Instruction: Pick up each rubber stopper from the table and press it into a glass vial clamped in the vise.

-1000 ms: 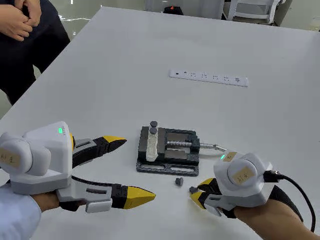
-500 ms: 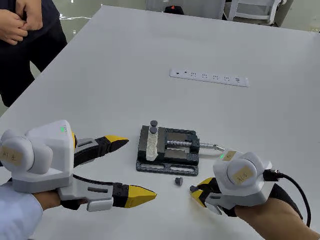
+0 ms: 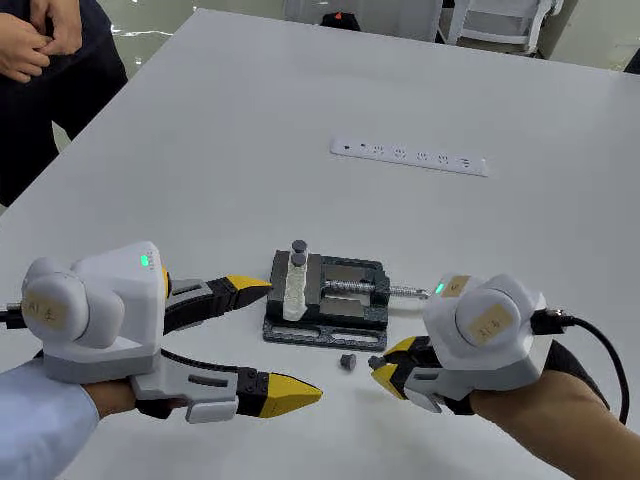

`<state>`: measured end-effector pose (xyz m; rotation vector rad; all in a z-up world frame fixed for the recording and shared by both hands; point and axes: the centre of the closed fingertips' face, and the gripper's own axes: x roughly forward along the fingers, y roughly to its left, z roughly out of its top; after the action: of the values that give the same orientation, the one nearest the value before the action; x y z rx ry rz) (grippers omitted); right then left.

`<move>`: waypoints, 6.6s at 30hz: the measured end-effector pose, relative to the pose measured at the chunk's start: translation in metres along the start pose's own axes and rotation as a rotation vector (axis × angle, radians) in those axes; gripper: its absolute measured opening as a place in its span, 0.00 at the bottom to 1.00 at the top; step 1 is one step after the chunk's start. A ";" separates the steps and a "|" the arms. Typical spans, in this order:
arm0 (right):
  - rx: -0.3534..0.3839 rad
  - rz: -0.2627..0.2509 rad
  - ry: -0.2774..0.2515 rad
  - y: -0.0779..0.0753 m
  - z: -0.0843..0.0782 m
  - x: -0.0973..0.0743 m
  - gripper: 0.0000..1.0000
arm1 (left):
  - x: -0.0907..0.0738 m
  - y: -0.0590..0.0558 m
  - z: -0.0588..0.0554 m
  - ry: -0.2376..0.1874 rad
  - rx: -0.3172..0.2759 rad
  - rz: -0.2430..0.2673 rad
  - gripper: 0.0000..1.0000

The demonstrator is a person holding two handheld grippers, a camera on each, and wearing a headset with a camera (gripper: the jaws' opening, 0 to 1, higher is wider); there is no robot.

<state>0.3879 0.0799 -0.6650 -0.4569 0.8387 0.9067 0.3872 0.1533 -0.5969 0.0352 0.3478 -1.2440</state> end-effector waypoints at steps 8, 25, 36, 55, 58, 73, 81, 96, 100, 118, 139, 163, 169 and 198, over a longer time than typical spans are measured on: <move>-0.073 0.033 0.010 0.003 0.031 -0.024 0.07 | 0.006 -0.007 -0.001 0.008 0.028 -0.038 0.64; -0.160 0.129 0.114 0.017 0.055 -0.041 0.07 | 0.015 -0.013 -0.006 0.022 0.109 -0.070 0.49; -0.190 0.199 0.201 0.032 0.057 -0.035 0.07 | 0.023 -0.019 -0.014 0.038 0.143 -0.088 0.31; -0.197 0.290 0.337 0.046 0.058 -0.029 0.07 | 0.024 -0.027 -0.010 0.030 0.241 -0.107 0.14; -0.196 0.297 0.354 0.047 0.058 -0.029 0.07 | 0.024 -0.028 -0.007 0.025 0.257 -0.104 0.13; -0.211 0.331 0.415 0.051 0.056 -0.031 0.07 | 0.024 -0.031 -0.003 0.035 0.336 -0.109 0.06; -0.212 0.343 0.443 0.052 0.058 -0.033 0.07 | 0.024 -0.030 -0.002 0.029 0.342 -0.104 0.03; -0.210 0.359 0.437 0.054 0.062 -0.035 0.07 | 0.024 -0.030 -0.001 0.009 0.289 -0.101 0.03; -0.249 0.361 0.415 0.054 0.064 -0.035 0.08 | 0.023 -0.029 -0.001 -0.006 0.261 -0.100 0.02; -0.466 0.320 0.329 0.050 0.069 -0.034 0.10 | 0.017 -0.020 0.001 -0.015 0.179 -0.080 0.02; -0.449 0.304 0.310 0.050 0.075 -0.031 0.07 | 0.019 -0.020 0.002 -0.002 0.151 -0.068 0.02; -0.464 0.299 0.333 0.049 0.073 -0.029 0.06 | 0.020 -0.019 -0.001 0.011 0.186 -0.053 0.02; -0.469 0.294 0.324 0.047 0.076 -0.028 0.06 | 0.019 -0.014 -0.002 0.009 0.172 -0.033 0.10; -0.492 0.166 0.264 -0.015 0.107 0.020 0.06 | -0.007 0.032 -0.014 0.007 0.048 0.134 0.55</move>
<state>0.4538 0.1524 -0.6159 -0.9609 0.8997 1.2297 0.4117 0.1728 -0.6132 0.1020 0.3163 -1.1197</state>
